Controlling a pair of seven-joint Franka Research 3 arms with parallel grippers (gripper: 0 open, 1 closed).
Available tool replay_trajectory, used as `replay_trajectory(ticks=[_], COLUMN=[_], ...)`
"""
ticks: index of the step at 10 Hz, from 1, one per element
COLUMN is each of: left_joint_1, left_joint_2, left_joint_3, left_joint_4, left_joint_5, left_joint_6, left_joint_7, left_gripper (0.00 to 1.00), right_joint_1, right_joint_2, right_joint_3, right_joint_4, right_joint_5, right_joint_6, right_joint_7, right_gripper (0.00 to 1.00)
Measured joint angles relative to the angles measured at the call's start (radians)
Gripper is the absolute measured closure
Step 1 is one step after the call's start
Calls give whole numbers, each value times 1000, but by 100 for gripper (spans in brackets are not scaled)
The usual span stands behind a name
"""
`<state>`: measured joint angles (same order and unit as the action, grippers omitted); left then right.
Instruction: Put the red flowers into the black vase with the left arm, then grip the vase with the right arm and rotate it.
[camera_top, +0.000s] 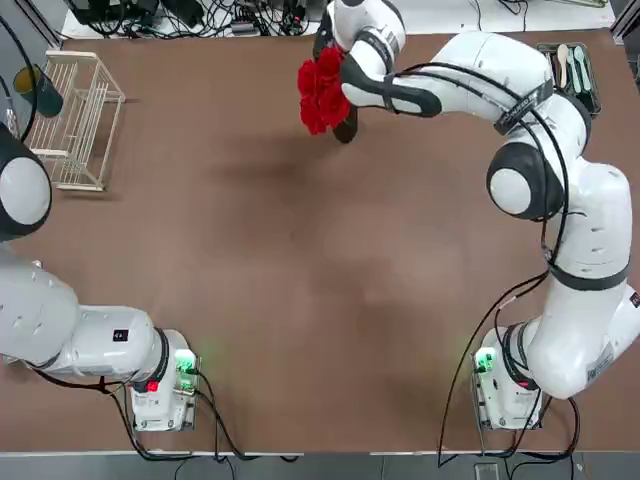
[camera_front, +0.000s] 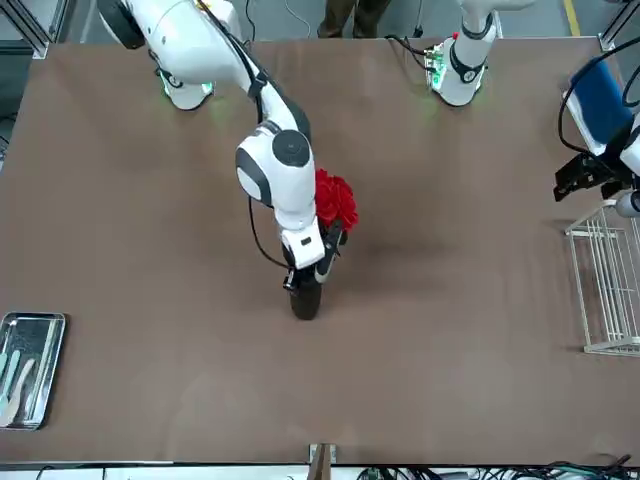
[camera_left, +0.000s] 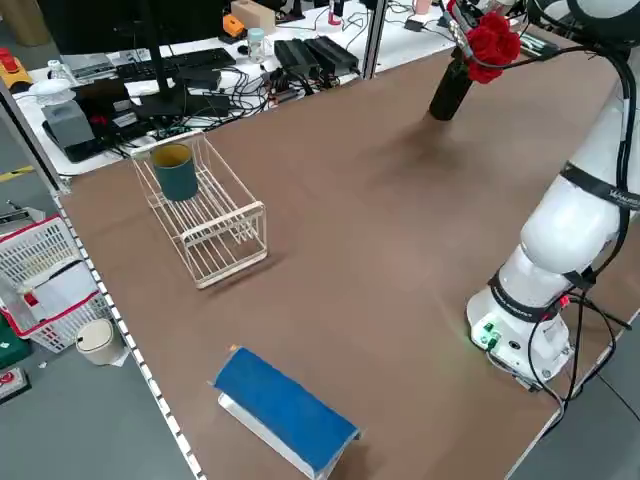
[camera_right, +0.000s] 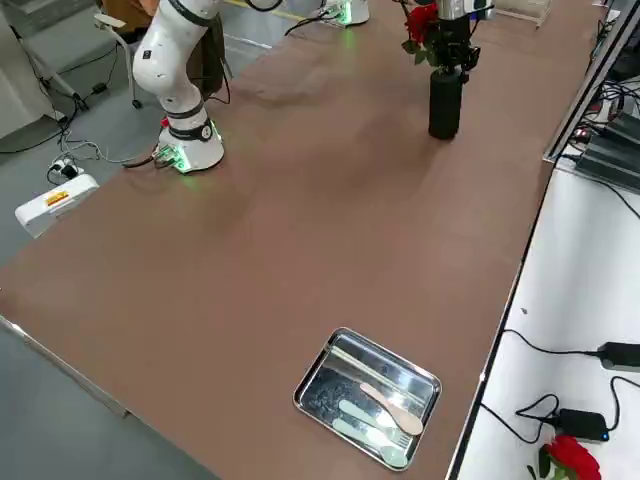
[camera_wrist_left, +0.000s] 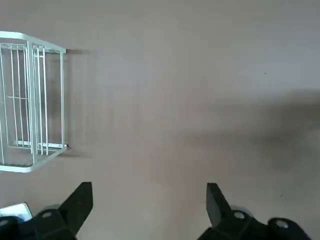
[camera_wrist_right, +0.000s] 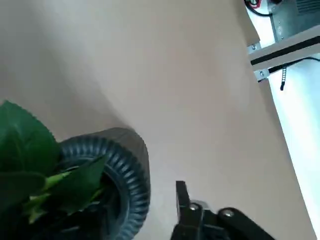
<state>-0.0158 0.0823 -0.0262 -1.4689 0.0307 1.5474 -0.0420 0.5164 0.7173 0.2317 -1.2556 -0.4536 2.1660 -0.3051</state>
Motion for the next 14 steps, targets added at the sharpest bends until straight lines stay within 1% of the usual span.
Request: replay_trajectory(ticks=[1, 2, 6, 8, 11, 14], left_joint_1=[-1, -1, 2, -3, 4, 4], left_joint_2=[1, 1, 1, 1, 1, 1], left_joint_3=[0, 0, 0, -5, -6, -6], left_joint_4=[0, 1, 3, 5, 9, 9], left_joint_5=[0, 0, -2, -3, -3, -5], left_joint_6=[2, 5, 7, 9, 10, 10], left_joint_7=[0, 0, 0, 0, 0, 0], left_gripper=[0, 0, 0, 0, 0, 0], right_joint_1=[-4, -9, -44, -60, -89, -103], right_joint_2=[0, 0, 0, 0, 0, 0], right_joint_3=[0, 0, 1, 1, 1, 1], right_joint_4=[0, 0, 0, 3, 7, 9], right_joint_5=[16, 40, 98, 144, 203, 241], right_joint_6=[0, 0, 1, 1, 1, 1], right_joint_7=[0, -2, -45, -88, -139, -151], right_gripper=[41, 41, 40, 40, 38, 36])
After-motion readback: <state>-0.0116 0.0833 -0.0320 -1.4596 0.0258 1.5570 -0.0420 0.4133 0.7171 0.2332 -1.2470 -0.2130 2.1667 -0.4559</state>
